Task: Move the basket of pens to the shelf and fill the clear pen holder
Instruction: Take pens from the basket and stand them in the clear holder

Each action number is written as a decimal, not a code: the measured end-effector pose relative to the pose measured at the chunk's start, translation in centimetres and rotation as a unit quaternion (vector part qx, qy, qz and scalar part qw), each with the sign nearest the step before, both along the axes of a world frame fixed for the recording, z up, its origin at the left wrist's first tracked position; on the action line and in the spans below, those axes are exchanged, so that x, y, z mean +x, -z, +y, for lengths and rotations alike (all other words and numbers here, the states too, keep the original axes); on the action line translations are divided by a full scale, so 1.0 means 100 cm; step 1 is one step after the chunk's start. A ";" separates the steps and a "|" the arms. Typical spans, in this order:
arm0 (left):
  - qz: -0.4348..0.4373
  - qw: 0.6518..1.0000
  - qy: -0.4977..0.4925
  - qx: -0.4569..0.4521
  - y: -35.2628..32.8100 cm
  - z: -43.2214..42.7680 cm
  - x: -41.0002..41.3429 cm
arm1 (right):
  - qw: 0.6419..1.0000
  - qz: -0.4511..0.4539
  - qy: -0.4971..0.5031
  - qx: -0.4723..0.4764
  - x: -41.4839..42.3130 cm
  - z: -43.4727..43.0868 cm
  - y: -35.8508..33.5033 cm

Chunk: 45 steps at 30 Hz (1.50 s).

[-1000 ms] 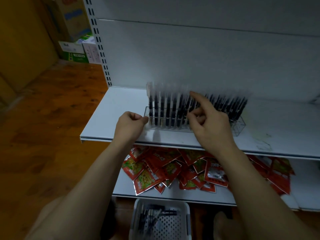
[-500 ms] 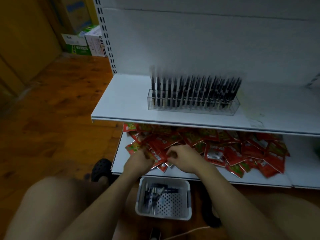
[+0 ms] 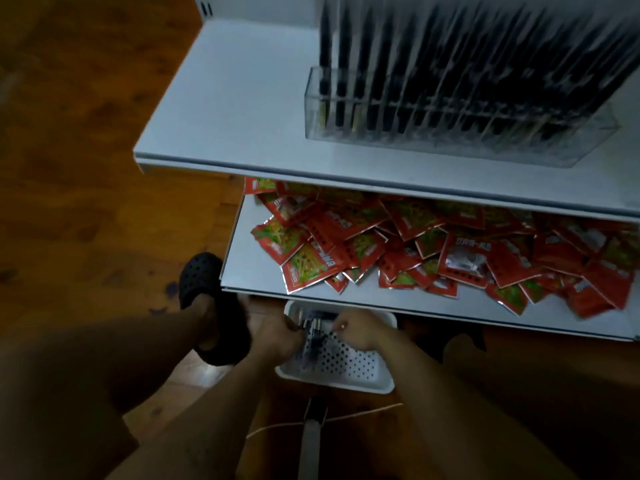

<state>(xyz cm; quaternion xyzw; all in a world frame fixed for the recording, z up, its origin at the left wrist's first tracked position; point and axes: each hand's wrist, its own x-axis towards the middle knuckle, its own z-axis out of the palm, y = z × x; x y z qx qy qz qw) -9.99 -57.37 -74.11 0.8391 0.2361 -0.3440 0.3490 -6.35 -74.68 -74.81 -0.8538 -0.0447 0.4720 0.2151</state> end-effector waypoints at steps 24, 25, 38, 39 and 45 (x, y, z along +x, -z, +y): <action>0.005 0.984 -0.169 -0.052 0.037 0.020 0.001 | 0.956 0.044 0.280 0.081 -0.046 0.045 0.105; -0.008 0.988 -0.149 -0.045 0.030 0.017 0.003 | 0.950 0.041 0.296 0.092 -0.044 0.042 0.095; -0.190 0.980 0.026 -0.056 -0.117 0.011 0.055 | 0.900 -0.203 0.302 0.238 -0.012 0.018 -0.105; -0.206 0.976 0.034 -0.068 -0.133 0.009 0.059 | 0.896 -0.224 0.296 0.243 -0.009 0.016 -0.122; -0.312 0.946 0.064 -0.061 -0.222 0.000 0.070 | 0.873 -0.332 0.245 0.260 0.000 -0.001 -0.212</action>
